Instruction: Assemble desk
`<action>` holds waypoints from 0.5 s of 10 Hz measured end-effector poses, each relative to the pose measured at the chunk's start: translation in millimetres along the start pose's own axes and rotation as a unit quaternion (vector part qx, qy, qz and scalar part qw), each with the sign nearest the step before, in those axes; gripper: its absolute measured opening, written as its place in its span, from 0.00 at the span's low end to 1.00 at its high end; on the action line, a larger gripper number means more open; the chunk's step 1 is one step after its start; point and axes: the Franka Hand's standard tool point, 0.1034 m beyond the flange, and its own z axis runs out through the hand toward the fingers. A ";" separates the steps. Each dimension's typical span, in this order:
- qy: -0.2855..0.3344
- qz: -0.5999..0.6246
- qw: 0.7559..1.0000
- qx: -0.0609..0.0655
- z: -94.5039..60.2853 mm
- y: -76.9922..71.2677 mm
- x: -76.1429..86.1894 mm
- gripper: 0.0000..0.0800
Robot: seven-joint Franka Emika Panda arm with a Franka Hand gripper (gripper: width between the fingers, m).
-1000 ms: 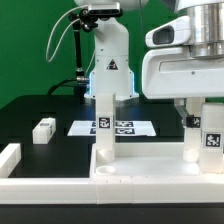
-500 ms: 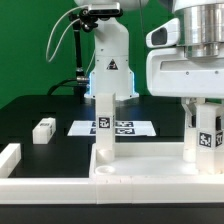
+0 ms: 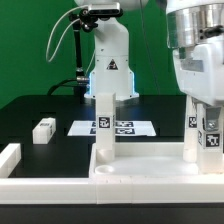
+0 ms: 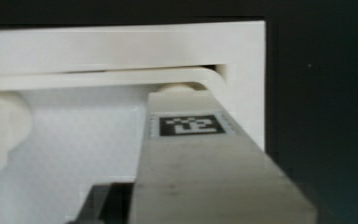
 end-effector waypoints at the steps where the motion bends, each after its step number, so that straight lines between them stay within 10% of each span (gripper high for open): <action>1: 0.000 -0.010 1.000 0.000 0.0 -0.1 0.2 0.36; 2: 0.000 -0.024 1.000 0.000 0.9 0.3 0.5 0.36; 3: 0.001 -0.027 1.000 -0.001 1.3 0.5 0.3 0.65; 5: -0.017 -0.236 0.971 -0.034 0.1 5.3 -8.1 0.79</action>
Offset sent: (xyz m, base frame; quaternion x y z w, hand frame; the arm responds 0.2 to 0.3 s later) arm 0.0123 0.0345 0.0057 -0.0865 -0.0917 -0.4657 0.8759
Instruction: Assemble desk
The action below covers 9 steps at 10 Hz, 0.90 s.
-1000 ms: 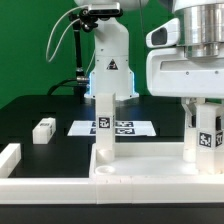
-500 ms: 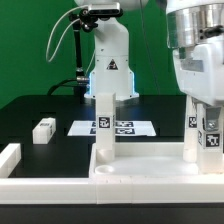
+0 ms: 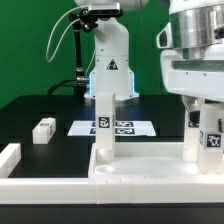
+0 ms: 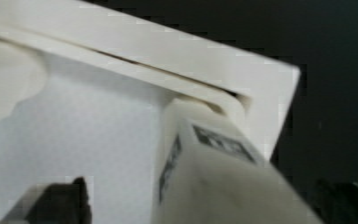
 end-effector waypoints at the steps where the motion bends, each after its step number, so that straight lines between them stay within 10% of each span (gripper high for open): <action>1: 0.021 -0.013 0.999 0.030 -1.8 -0.3 0.1 0.81; 4: 0.028 -0.164 0.986 0.018 0.2 4.5 2.6 0.81; 7: 0.032 -0.447 0.894 -0.011 0.6 -11.0 -5.0 0.81; 9: 0.035 -0.429 0.903 -0.009 1.4 -9.9 -2.8 0.81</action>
Offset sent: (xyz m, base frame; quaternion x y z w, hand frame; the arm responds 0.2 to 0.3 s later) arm 0.0000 0.0000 0.0000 0.0000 0.0000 -0.2571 0.9664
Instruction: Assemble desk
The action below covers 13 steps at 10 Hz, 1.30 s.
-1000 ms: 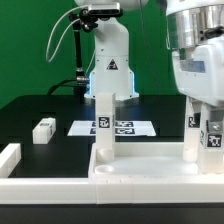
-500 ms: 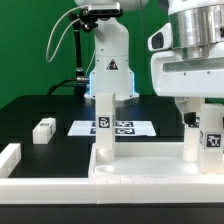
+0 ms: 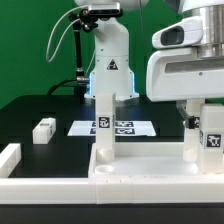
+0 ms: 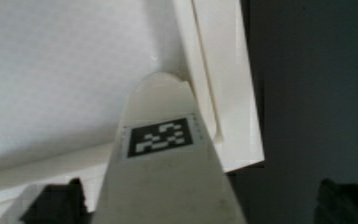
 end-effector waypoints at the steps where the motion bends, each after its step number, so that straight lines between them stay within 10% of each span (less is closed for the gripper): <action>1: 0.000 0.004 1.000 0.000 0.2 0.2 0.0 0.66; 3: -0.001 0.080 0.997 -0.003 1.2 4.8 0.2 0.37; 7: 0.000 0.279 0.960 -0.004 0.6 10.1 2.7 0.37; 13: -0.035 0.664 0.747 0.013 0.5 7.2 2.2 0.37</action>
Offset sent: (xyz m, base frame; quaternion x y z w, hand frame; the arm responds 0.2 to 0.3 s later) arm 0.0000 0.0000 0.0000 0.0000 0.0000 0.1938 0.9810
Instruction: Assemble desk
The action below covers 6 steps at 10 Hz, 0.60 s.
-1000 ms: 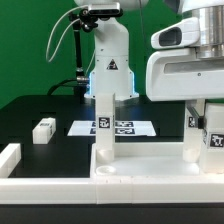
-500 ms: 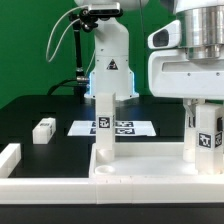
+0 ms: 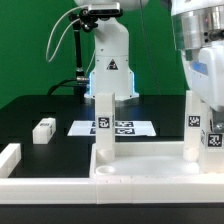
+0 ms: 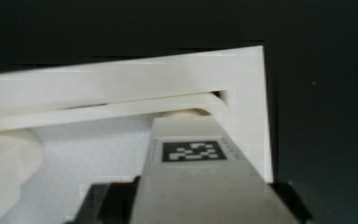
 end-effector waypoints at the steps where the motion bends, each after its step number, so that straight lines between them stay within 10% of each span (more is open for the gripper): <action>1: -0.002 0.021 1.000 0.000 0.4 -0.4 1.4 0.37; 6: 0.001 0.088 0.996 0.004 1.4 -1.8 3.9 0.37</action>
Offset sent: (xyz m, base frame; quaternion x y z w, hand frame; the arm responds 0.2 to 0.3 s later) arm 0.0029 0.0006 0.0030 -0.0219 0.0046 0.1385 0.9901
